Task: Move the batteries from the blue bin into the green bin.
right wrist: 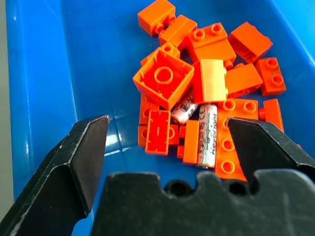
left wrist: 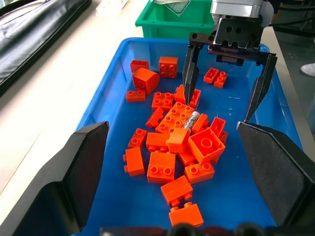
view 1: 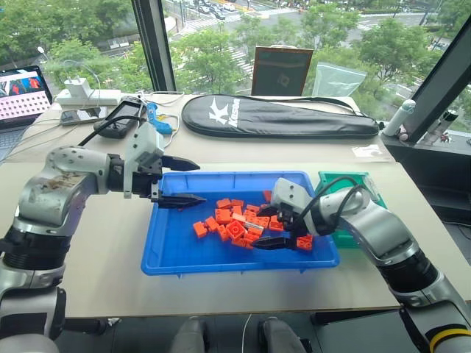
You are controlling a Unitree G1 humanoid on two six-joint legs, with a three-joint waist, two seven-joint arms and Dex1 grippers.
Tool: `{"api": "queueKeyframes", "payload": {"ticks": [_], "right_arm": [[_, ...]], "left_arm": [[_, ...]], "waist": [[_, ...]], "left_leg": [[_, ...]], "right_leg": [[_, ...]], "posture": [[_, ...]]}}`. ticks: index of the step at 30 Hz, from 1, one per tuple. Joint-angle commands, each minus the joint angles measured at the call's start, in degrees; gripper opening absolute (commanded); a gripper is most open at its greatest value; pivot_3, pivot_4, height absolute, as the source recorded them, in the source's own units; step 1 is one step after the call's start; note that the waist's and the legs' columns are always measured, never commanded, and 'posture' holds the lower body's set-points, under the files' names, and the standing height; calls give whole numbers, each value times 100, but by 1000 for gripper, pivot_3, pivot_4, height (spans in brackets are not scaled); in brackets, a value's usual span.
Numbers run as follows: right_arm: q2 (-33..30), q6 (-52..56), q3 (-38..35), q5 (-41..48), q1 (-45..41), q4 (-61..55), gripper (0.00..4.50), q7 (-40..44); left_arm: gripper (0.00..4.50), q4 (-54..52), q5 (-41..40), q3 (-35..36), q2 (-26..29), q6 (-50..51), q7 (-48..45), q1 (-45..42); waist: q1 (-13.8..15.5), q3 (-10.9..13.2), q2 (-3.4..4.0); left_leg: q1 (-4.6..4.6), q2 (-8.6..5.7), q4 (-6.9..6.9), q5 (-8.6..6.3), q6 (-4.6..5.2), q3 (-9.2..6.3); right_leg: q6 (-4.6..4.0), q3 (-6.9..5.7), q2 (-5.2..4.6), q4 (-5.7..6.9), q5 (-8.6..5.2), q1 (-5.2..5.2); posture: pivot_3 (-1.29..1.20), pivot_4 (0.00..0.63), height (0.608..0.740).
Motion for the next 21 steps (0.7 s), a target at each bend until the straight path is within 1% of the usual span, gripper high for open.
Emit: {"api": "queueKeyframes", "payload": {"ticks": [1,10,12,13,17,18,21], "right_arm": [[9,-325,133,-115,-67,76,4463,88],[145,-455,378,-241,-31,151,4463,92],[201,-488,460,-353,-25,294,3951,4],[220,-522,500,-424,-23,386,3774,-37],[280,-699,622,-666,-36,764,2450,-114],[287,-744,639,-712,-43,825,2282,-123],[318,-811,623,-757,-79,904,2282,-132]], "left_arm": [[4500,10,76,6,31,-184,-74,-213],[4500,67,144,-8,39,-236,-113,-248],[4500,78,156,-8,34,-254,-109,-251],[4500,98,181,-11,27,-287,-100,-255],[4500,216,299,-53,2,-414,-96,-285],[4500,222,305,-54,-5,-420,-105,-290],[4500,234,330,-57,-22,-442,-116,-300]], "waist": [[0,0,0],[0,0,0],[0,0,0],[0,0,0],[1,-1,-1],[1,-2,-2],[0,-2,-3]], "left_leg": [[0,0,0,0,0,0],[-1,0,0,0,0,-1],[0,0,0,0,0,-1],[0,0,0,0,0,0],[0,-1,0,0,0,0],[2,-1,0,0,0,0],[3,0,1,0,0,0]], "right_leg": [[0,0,0,0,0,0],[0,0,0,0,0,0],[0,0,0,0,0,0],[1,0,0,0,0,0],[0,0,-1,0,0,0],[0,0,-1,-1,0,3],[0,0,-1,0,0,4]], "posture": [[0,150,734],[0,150,734],[0,150,734],[0,150,734],[0,150,734],[0,150,734],[0,150,734]]}}
